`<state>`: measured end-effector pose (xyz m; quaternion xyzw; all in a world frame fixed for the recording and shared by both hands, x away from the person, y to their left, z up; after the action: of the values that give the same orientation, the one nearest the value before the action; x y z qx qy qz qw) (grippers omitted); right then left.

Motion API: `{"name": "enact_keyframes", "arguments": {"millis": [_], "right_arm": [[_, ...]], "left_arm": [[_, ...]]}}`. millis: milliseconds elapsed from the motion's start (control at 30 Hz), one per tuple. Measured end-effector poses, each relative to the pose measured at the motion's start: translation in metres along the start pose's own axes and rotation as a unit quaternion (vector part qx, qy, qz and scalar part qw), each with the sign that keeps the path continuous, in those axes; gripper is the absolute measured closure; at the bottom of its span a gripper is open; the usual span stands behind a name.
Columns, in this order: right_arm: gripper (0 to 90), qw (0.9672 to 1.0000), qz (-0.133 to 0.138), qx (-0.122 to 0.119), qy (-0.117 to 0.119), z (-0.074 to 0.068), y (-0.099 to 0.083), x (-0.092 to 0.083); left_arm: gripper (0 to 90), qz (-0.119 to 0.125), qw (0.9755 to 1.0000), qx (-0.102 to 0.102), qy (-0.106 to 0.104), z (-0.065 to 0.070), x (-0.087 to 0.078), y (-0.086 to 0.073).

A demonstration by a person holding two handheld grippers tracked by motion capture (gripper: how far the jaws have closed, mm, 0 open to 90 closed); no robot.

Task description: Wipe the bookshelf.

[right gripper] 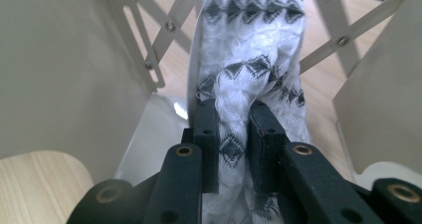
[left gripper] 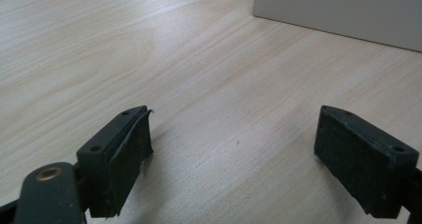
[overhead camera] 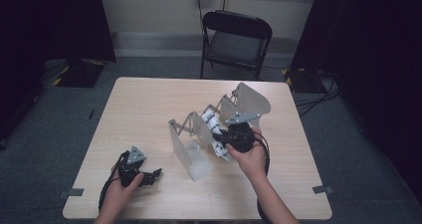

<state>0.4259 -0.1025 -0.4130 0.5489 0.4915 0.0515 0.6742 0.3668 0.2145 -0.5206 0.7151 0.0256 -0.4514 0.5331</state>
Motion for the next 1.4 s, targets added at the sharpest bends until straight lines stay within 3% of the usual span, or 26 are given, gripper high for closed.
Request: {"name": "enact_keyframes", "arguments": {"millis": [433, 667, 867, 1067, 1233, 1400], "right_arm": [[77.4, 0.9979, -0.063, 0.011, 0.005, -0.003, -0.044, 0.034], [77.3, 0.9965, -0.083, -0.003, -0.008, -0.003, -0.052, 0.032], [77.3, 0.9984, -0.054, 0.003, -0.02, 0.008, -0.036, 0.009], [77.3, 0.9994, -0.015, -0.007, -0.03, 0.011, 0.001, -0.009], [77.3, 0.9995, 0.006, -0.022, -0.023, 0.006, 0.025, -0.008], [77.3, 0.9994, 0.0, -0.031, -0.017, 0.001, 0.029, 0.002]], "left_arm": [[14.5, 0.0, 1.0, 0.0, 0.0, 0.0, 0.0, 0.0], [14.5, 0.0, 1.0, 0.0, 0.0, 0.0, 0.0, 0.0], [14.5, 0.002, 1.0, -0.001, 0.001, 0.0, 0.0, 0.0], [14.7, 0.001, 1.0, 0.001, 0.001, 0.001, -0.001, -0.001], [14.8, 0.0, 1.0, 0.003, 0.003, 0.002, -0.002, -0.001], [14.7, 0.0, 1.0, 0.002, 0.001, 0.003, -0.003, -0.002]]}}
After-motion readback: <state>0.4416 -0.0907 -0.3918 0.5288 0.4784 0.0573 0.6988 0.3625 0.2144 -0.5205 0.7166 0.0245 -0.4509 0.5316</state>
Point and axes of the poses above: each handheld gripper's, and its own axes: x roughly forward along the jaws, y roughly out of its top, z roughly to its right, the point moved 3 cm from there along x, roughly forward along the jaws, and after that the axes turned 2 degrees about x, right-handed, at the moved point
